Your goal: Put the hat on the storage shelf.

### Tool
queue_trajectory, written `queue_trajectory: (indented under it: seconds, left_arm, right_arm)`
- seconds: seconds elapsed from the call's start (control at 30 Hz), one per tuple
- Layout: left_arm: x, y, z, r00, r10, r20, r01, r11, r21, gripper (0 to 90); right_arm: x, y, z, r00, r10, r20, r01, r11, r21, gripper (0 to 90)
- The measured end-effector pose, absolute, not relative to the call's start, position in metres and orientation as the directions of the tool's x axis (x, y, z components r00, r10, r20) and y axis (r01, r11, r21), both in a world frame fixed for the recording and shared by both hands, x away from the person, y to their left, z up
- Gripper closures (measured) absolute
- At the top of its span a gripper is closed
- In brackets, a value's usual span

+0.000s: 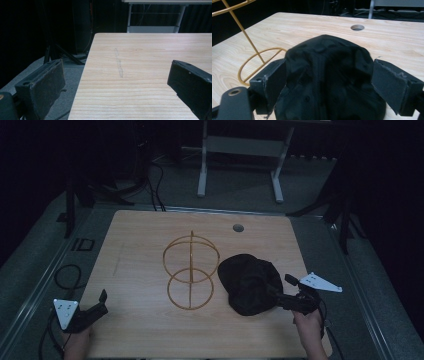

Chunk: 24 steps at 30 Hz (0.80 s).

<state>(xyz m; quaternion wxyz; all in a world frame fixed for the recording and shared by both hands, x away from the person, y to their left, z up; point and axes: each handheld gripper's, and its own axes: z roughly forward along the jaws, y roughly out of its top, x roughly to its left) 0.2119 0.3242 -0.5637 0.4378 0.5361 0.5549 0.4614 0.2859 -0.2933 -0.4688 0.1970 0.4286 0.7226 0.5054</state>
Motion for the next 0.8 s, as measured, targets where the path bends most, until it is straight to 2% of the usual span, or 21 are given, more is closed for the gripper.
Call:
queue_trajectory:
  seconds: [0.27, 0.53, 0.63, 0.7, 0.8]
  left_arm:
    - [0.212, 0.324, -0.564, -0.038, 0.999, 0.006, 0.191, 0.001, 0.982, 1.8]
    - [0.212, 0.324, -0.564, -0.035, 0.999, 0.009, 0.191, -0.002, 0.982, 1.8]
    - [0.212, 0.324, -0.564, -0.034, 0.999, 0.007, 0.191, -0.001, 0.982, 1.8]
    - [0.212, 0.324, -0.564, -0.032, 0.999, 0.008, 0.193, -0.002, 0.981, 1.8]
    - [0.212, 0.324, -0.564, -0.030, 1.000, 0.006, 0.194, 0.000, 0.981, 1.8]
  right_arm:
    - [0.305, -0.274, -0.476, -0.595, 0.796, 0.115, 0.434, 0.197, 0.879, 13.3]
    - [0.318, -0.258, -0.490, -0.575, 0.812, 0.095, 0.458, 0.224, 0.860, 14.5]
    - [0.316, -0.254, -0.496, -0.566, 0.824, 0.008, 0.439, 0.294, 0.849, 33.3]
    - [0.314, -0.254, -0.497, -0.552, 0.834, 0.003, 0.440, 0.287, 0.851, 47.7]
    - [0.314, -0.255, -0.498, -0.549, 0.835, 0.017, 0.448, 0.277, 0.850, 60.5]
